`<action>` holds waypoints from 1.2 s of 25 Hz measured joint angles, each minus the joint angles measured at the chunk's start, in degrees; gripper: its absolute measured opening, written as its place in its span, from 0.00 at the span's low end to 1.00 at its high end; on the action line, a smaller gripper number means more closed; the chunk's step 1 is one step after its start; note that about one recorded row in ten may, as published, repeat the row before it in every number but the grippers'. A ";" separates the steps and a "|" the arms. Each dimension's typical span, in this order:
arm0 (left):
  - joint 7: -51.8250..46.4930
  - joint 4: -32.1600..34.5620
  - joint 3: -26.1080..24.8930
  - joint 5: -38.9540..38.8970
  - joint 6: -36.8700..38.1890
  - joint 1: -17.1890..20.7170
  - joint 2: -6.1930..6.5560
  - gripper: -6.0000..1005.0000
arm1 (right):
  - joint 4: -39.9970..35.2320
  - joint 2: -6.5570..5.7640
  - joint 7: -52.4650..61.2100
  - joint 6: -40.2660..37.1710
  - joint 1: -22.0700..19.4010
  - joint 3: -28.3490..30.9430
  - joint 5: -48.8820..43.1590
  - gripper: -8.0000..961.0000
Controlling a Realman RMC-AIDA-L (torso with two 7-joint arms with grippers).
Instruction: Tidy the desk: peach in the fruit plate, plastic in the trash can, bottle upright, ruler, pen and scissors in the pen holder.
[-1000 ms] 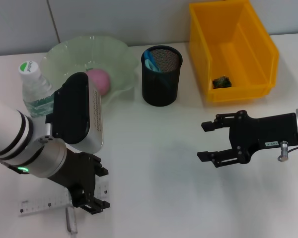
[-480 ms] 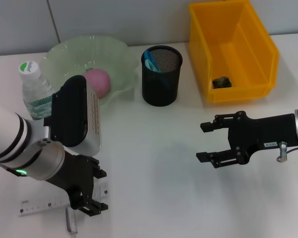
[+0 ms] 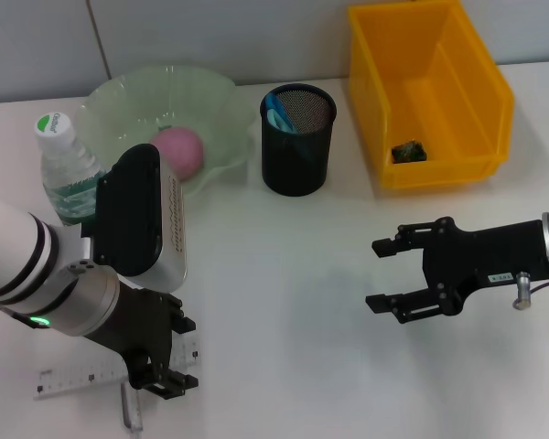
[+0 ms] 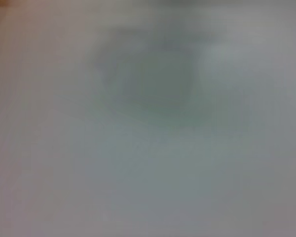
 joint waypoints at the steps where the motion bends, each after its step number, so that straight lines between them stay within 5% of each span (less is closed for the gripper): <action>1: 0.00 0.00 -0.01 0.01 0.00 0.00 0.00 0.67 | 0.00 0.00 0.00 0.00 0.00 0.00 0.00 0.81; 22: 0.00 -1.65 0.25 0.91 -1.53 -0.41 -0.09 0.66 | -0.36 0.00 0.37 0.22 0.12 0.01 0.01 0.81; 27: 0.00 -2.27 0.64 0.90 -2.06 -0.63 -0.09 0.48 | -0.44 0.00 0.40 0.23 0.21 0.02 0.20 0.81; 30: 0.00 -2.28 0.66 0.90 -2.23 -0.64 -0.10 0.47 | -0.44 0.00 0.44 0.29 0.24 0.08 0.30 0.81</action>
